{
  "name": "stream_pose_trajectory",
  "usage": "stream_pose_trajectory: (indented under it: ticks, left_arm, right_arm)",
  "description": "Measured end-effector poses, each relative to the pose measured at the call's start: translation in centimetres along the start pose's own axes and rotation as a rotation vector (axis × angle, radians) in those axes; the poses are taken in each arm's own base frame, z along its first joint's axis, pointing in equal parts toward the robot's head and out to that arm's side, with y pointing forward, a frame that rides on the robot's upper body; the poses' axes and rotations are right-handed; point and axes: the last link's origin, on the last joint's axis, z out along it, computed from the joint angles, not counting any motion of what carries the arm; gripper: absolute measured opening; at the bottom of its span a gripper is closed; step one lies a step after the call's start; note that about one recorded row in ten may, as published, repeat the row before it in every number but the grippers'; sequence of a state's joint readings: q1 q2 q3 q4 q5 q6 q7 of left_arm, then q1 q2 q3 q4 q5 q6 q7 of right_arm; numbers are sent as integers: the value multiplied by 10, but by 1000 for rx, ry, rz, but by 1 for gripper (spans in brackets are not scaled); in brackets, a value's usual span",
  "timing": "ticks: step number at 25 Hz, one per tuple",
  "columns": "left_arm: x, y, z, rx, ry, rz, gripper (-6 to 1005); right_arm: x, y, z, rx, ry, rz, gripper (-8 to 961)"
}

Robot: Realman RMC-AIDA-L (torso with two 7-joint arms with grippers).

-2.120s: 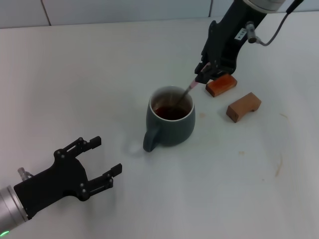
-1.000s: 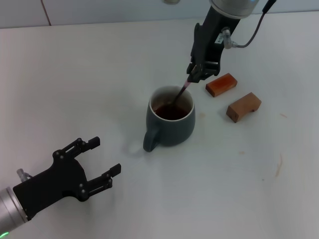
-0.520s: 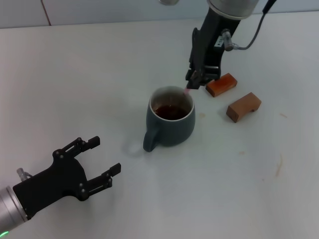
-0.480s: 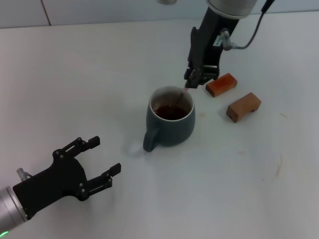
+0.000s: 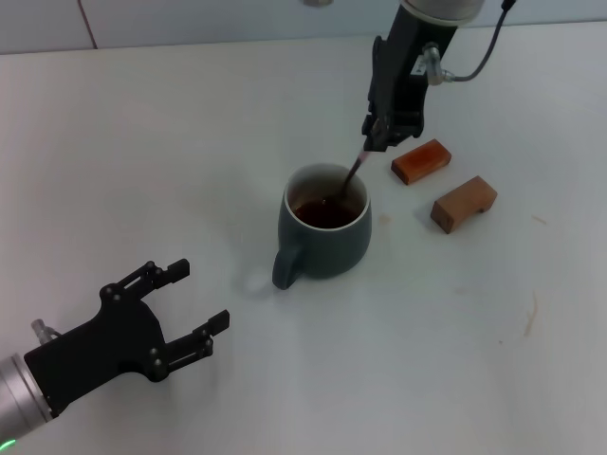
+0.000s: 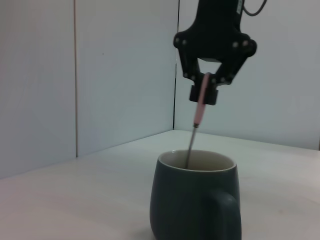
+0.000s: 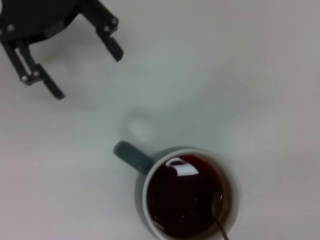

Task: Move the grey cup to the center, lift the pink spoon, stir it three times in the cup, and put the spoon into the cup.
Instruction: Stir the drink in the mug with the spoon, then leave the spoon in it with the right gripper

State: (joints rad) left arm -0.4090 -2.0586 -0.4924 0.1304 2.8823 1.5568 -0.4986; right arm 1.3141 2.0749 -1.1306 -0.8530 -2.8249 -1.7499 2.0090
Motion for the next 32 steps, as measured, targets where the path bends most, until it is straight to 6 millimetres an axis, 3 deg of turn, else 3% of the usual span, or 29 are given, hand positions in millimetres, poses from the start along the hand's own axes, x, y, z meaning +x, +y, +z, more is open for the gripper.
stream_pose_trajectory:
  ticks: [10, 22, 32]
  left_arm:
    - [0, 0, 0, 1, 0, -1, 813]
    - [-1, 0, -1, 2, -1, -2, 813]
    - [-1, 1, -2, 3, -2, -4, 813]
  right_arm:
    - [-9, 14, -2, -88, -57, -48, 129]
    - [-11, 8, 7, 0, 9, -29, 142]
    - [-13, 19, 0, -71, -28, -60, 153]
